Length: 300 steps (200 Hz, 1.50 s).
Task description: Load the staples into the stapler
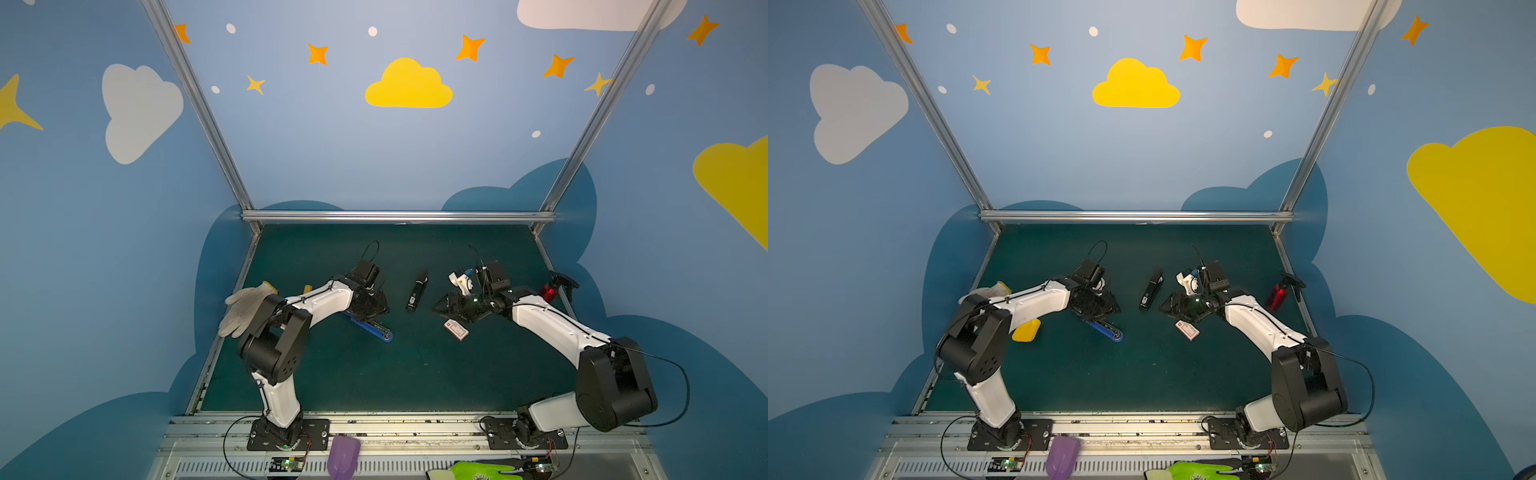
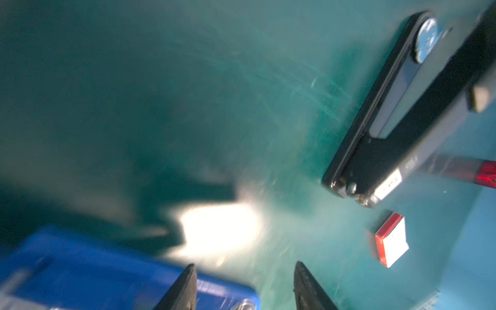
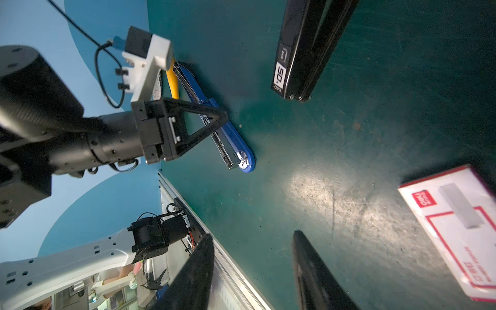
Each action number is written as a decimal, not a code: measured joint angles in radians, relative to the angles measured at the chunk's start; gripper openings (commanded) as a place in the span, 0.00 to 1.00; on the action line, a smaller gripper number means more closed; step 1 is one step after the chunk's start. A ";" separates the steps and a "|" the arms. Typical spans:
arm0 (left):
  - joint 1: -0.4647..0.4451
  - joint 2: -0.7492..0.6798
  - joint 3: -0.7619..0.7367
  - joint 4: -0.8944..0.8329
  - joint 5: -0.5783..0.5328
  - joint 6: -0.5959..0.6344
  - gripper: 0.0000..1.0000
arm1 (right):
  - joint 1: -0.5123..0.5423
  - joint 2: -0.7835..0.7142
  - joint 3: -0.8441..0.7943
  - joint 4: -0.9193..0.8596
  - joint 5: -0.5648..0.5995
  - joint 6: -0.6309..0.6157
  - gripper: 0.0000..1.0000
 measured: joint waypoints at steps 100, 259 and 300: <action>-0.015 -0.103 -0.066 -0.118 -0.246 -0.204 0.79 | 0.000 0.005 0.010 0.001 0.001 0.000 0.52; -0.005 0.314 0.408 -0.293 -0.327 0.116 0.31 | 0.000 0.005 0.009 0.000 0.035 -0.003 0.51; 0.013 0.428 0.589 -0.377 -0.405 0.316 0.37 | 0.000 0.004 0.008 0.000 0.043 -0.003 0.51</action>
